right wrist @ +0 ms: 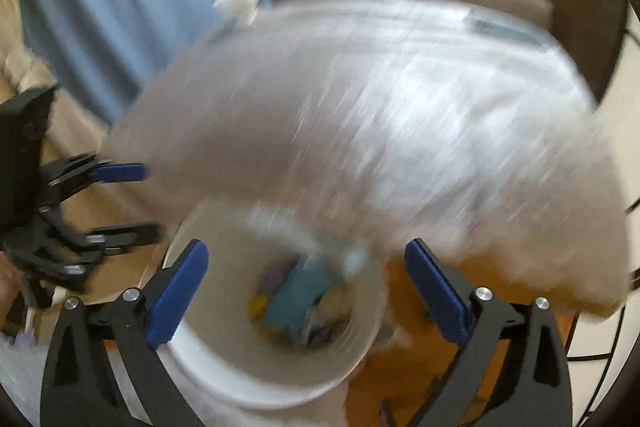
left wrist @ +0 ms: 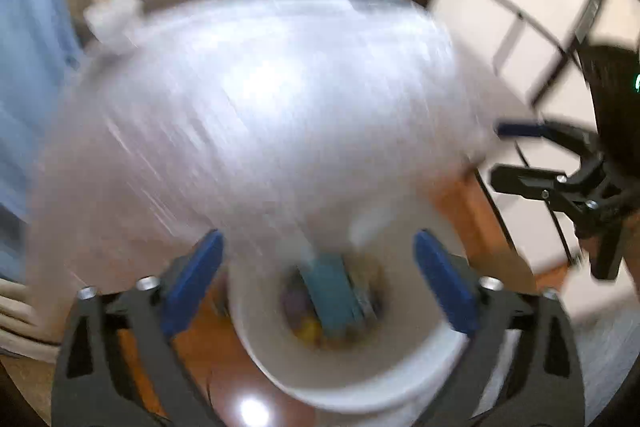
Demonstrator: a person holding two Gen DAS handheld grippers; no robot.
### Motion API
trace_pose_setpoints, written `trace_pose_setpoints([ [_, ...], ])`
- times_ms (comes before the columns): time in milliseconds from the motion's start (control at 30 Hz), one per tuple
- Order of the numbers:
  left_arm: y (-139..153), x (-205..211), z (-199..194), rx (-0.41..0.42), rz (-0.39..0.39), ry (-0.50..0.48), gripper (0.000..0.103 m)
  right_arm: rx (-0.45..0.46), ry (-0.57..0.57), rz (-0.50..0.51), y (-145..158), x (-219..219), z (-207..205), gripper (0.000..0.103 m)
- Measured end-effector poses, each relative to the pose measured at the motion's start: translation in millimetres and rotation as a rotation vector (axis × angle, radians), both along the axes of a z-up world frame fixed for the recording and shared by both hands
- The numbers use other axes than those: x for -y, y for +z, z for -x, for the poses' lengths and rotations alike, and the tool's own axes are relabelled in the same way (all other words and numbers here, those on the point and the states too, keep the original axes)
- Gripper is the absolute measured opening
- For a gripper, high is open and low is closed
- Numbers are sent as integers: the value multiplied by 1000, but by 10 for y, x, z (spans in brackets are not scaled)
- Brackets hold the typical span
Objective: Collect trash
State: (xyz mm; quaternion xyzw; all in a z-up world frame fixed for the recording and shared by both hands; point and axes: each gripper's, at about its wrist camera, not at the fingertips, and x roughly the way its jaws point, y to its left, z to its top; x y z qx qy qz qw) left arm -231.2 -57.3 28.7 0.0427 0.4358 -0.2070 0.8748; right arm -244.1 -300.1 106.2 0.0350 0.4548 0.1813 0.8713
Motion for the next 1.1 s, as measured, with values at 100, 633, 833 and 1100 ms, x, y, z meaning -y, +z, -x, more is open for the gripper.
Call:
trace_pose_setpoints([
  [100, 173, -200, -469, 60, 12, 129, 101, 51, -101, 9, 93, 243, -430, 98],
  [633, -384, -604, -2239, -60, -44, 410, 101, -19, -313, 215, -486, 1043, -2190, 98],
  [833, -434, -560, -2216, -26, -114, 419, 102, -29, -324, 241, -589, 1134, -2281, 99],
  [1100, -444, -582, -2220, -28, -113, 427, 102, -30, -326, 245, -602, 1116, -2300, 99],
])
